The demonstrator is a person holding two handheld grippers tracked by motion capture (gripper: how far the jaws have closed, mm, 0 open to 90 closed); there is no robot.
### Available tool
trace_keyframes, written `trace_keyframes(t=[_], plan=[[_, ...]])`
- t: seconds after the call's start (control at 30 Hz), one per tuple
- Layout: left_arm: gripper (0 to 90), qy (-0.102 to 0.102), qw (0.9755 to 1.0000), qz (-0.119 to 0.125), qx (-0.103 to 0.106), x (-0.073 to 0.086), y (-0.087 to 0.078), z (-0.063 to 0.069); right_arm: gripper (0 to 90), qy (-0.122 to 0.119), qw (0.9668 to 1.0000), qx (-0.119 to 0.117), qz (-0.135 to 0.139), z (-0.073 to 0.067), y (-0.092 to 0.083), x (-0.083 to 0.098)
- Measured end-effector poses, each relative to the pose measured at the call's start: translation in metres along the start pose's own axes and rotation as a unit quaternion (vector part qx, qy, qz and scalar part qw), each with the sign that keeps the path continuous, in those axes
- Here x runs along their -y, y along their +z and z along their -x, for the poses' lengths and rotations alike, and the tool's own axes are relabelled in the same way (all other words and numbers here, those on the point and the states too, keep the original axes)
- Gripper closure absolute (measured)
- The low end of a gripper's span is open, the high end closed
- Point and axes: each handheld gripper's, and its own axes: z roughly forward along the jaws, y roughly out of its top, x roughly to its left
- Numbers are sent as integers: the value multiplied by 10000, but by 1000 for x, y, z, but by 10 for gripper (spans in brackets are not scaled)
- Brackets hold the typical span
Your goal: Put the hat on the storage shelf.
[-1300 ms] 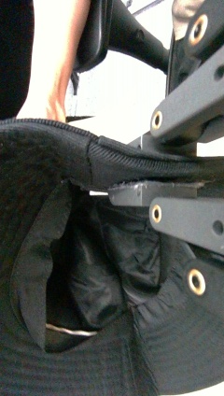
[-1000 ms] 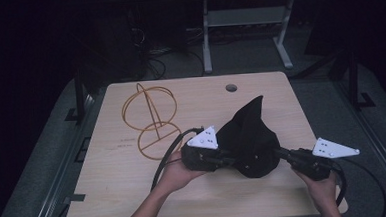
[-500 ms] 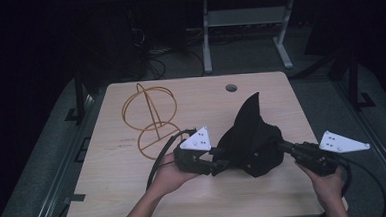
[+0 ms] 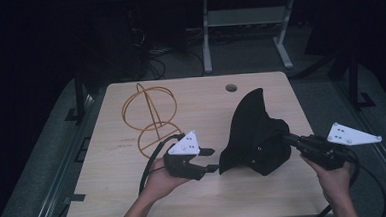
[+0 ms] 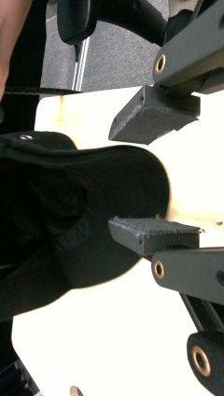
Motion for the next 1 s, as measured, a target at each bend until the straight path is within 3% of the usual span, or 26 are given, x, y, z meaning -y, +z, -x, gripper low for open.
trace_keyframes(t=[0.23, 0.7, 1.0], plan=[[463, -69, 9999, -26, -108, 16, -11, 3, 881, -20, 10000, 51, -77, 0, -1, -14], [418, -441, 9987, -37, -256, 54, -25, 3, 881, 36, 9998, 74, -188, 2, 8, -39], [413, -484, 9983, -87, -313, 70, -26, 4, 882, 97, 9995, 60, -292, 2, 15, -50]])
